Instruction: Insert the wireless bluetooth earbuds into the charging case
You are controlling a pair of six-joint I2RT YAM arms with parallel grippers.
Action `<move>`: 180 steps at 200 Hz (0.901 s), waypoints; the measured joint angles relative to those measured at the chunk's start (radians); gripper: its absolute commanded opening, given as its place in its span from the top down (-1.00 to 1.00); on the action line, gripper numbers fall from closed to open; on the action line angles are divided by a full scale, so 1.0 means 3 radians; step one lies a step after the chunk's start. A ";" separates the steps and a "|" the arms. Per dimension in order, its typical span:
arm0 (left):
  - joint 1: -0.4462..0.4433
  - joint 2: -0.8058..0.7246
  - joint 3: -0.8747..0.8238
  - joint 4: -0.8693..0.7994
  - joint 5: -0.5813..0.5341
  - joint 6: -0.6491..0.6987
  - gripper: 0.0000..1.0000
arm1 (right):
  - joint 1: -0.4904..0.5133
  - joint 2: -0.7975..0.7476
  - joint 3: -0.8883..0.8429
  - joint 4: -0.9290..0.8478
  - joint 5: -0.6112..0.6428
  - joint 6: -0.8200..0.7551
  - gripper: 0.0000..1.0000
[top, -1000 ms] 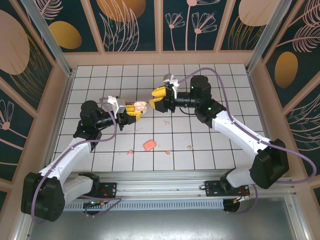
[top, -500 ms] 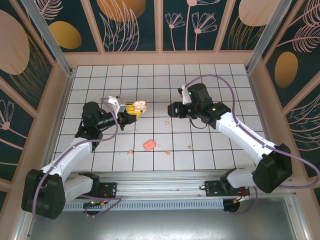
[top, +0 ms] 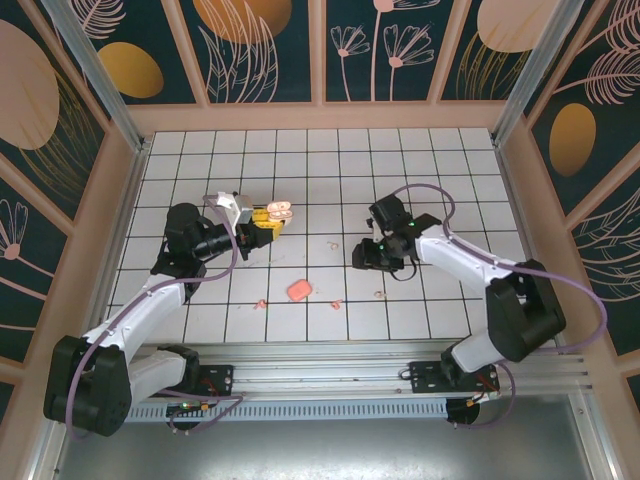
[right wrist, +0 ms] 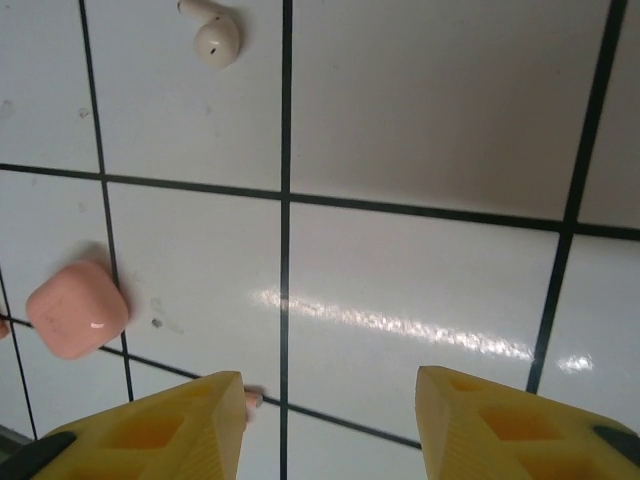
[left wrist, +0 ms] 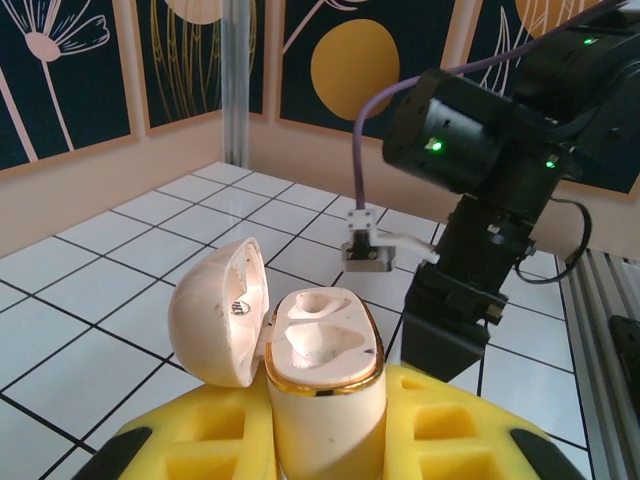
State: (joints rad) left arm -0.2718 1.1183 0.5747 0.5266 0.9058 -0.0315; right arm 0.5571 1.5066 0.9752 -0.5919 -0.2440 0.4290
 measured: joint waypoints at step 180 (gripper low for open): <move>-0.0011 -0.0034 -0.0043 -0.0093 -0.0109 0.0001 0.66 | -0.0107 0.0273 -0.0346 -0.0237 0.0024 0.0123 -0.07</move>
State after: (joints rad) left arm -0.2752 1.1080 0.5617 0.4988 0.8730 -0.0311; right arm 0.5251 1.5887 0.8715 -0.6628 -0.2367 0.4660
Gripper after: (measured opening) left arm 0.208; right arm 0.534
